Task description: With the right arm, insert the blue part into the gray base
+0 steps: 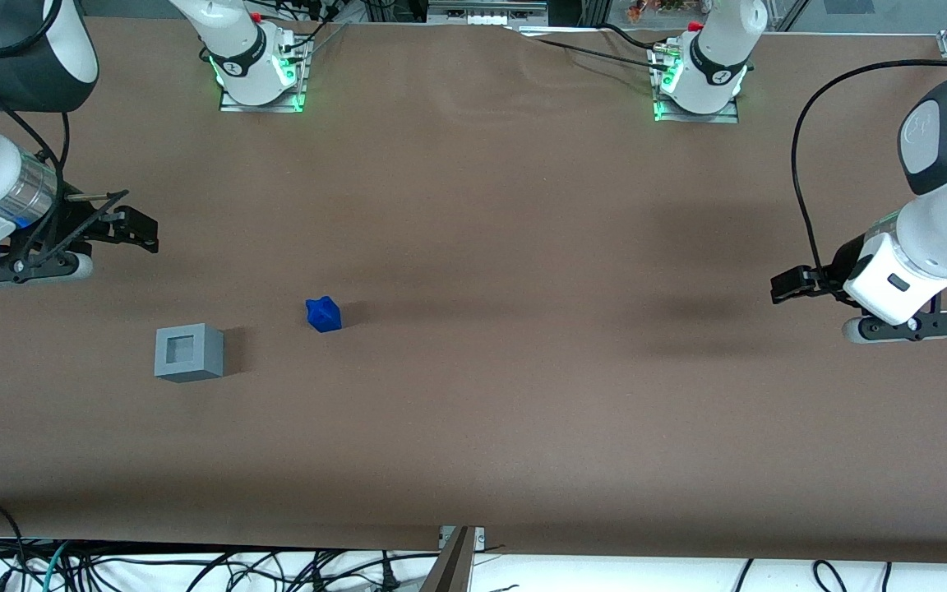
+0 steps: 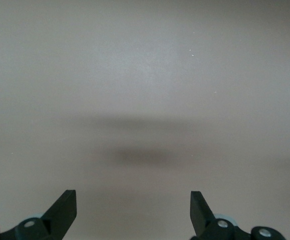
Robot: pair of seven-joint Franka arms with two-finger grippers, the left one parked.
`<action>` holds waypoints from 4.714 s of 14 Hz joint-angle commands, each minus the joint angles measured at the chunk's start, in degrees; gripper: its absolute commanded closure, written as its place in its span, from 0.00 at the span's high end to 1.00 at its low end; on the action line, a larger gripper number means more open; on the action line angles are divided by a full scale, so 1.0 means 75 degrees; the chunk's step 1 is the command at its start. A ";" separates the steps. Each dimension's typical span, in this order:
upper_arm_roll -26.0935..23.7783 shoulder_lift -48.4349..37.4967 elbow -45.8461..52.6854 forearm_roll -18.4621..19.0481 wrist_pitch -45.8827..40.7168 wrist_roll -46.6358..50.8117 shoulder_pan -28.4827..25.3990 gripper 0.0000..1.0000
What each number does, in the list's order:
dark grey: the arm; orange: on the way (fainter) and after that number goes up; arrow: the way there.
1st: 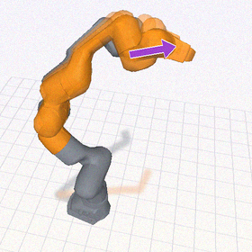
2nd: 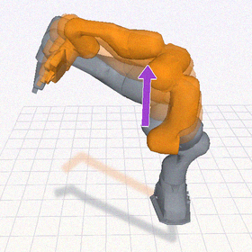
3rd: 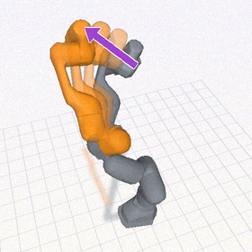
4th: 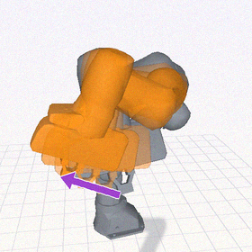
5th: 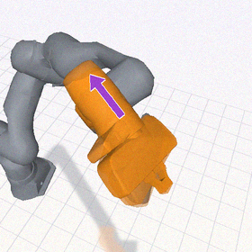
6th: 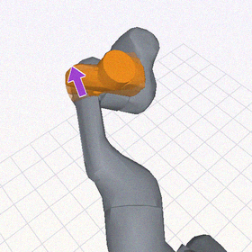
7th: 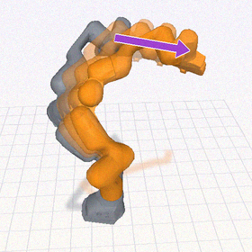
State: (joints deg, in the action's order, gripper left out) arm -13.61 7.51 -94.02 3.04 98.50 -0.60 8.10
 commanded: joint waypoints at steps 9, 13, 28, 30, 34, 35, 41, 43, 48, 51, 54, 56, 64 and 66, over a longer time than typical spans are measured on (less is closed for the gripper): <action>-0.0025 0.0007 0.0172 -0.0031 -0.0208 -0.0189 0.0022 0.99; -0.0013 -0.0005 0.0172 -0.0031 -0.0220 -0.0260 0.0033 0.99; -0.0025 -0.0017 0.0161 -0.0019 -0.0220 -0.0260 0.0022 0.99; -0.0025 -0.0005 0.0161 -0.0019 -0.0220 -0.0260 0.0022 0.99; -0.0211 0.0111 0.0079 -0.0019 -0.0115 -0.0143 0.0022 0.99; -0.0259 0.0170 0.0055 -0.0030 -0.0021 -0.0131 -0.0013 0.99; -0.0400 0.1317 -0.0482 -0.0031 0.2189 0.1427 -0.0902 0.99; -0.0400 0.1948 -0.0543 -0.0019 0.3058 0.1730 -0.1254 0.99; -0.0388 0.2667 -0.1839 0.0179 0.5669 0.1873 -0.1665 0.99; -0.0388 0.2713 -0.2264 0.0508 0.6190 0.1885 -0.1666 0.99; -0.0388 0.2725 -0.2767 0.0520 0.6798 0.1873 -0.1666 0.99; -0.0388 0.2725 -0.2910 0.0520 0.6905 0.1873 -0.1666 0.97; -0.0213 0.2433 -0.2151 0.0497 0.5598 0.1710 -0.1631 0.00; 0.0056 0.2211 -0.1390 0.0485 0.4380 0.1511 -0.1584 0.00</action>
State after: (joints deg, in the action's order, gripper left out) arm -14.65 26.57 -109.21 6.16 139.42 12.40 -4.29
